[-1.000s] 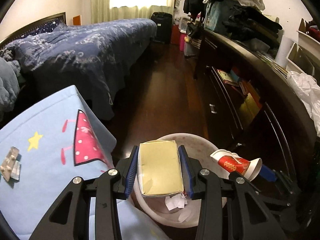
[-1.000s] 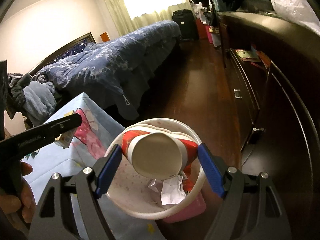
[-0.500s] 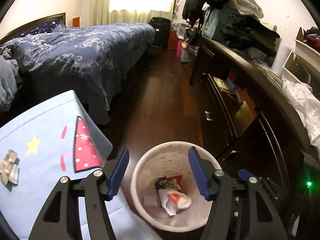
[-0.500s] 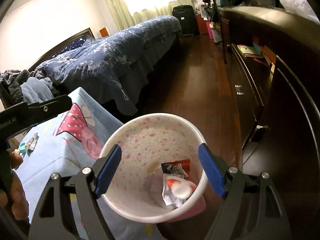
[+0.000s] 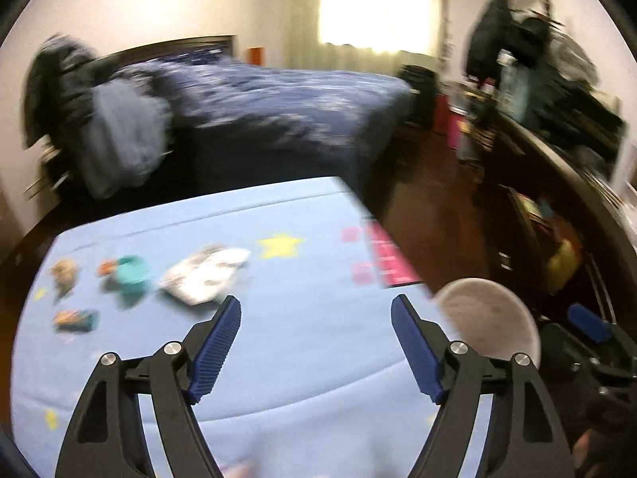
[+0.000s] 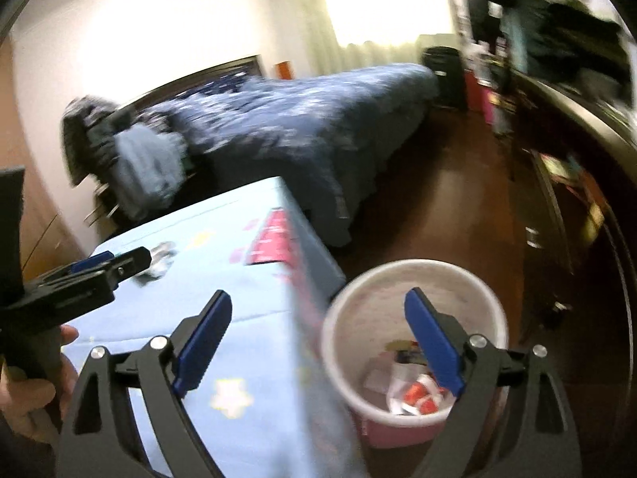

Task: Collect trash
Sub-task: 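Bring both open tools back over the table, then grasp the candy tube with the left tool while the right tool grasps the teal soap dish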

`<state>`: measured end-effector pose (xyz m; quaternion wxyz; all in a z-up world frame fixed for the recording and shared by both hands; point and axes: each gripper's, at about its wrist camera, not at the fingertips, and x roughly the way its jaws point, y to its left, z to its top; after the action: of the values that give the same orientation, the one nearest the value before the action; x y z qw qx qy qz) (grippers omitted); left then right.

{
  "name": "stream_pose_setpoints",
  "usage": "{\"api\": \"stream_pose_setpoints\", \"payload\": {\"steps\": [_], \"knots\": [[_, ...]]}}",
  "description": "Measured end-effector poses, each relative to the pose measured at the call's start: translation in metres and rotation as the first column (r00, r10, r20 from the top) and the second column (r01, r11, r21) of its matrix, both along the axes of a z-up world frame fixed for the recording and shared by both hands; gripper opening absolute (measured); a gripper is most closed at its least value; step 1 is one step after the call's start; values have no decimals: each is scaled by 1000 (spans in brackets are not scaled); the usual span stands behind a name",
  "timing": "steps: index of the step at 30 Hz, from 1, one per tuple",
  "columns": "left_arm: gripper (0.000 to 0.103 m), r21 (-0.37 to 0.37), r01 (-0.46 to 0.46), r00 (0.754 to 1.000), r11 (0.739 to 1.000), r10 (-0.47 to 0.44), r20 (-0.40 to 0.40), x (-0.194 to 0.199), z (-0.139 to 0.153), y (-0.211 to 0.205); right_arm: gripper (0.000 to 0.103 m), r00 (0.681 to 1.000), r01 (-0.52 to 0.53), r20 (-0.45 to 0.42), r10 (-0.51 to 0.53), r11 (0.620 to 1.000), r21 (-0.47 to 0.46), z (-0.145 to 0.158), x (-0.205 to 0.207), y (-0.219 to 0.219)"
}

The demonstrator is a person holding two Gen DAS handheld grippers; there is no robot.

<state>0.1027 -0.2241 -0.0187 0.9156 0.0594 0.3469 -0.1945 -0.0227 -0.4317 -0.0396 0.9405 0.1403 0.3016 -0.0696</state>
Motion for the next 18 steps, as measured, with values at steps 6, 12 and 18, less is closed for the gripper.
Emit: {"api": "stream_pose_setpoints", "payload": {"steps": [6, 12, 18], "knots": [[82, 51, -203, 979, 978, 203, 1, 22, -9, 96, 89, 988, -155, -28, 155, 988, -12, 8, 28, 68], [82, 68, -336, 939, 939, 340, -52, 57, -33, 172, 89, 966, -256, -49, 254, 965, -58, 14, 48, 127], [82, 54, -361, 922, 931, 365, -128, 83, -54, 206, 89, 947, -318, -71, 313, 944, -86, 14, 75, 163]]}}
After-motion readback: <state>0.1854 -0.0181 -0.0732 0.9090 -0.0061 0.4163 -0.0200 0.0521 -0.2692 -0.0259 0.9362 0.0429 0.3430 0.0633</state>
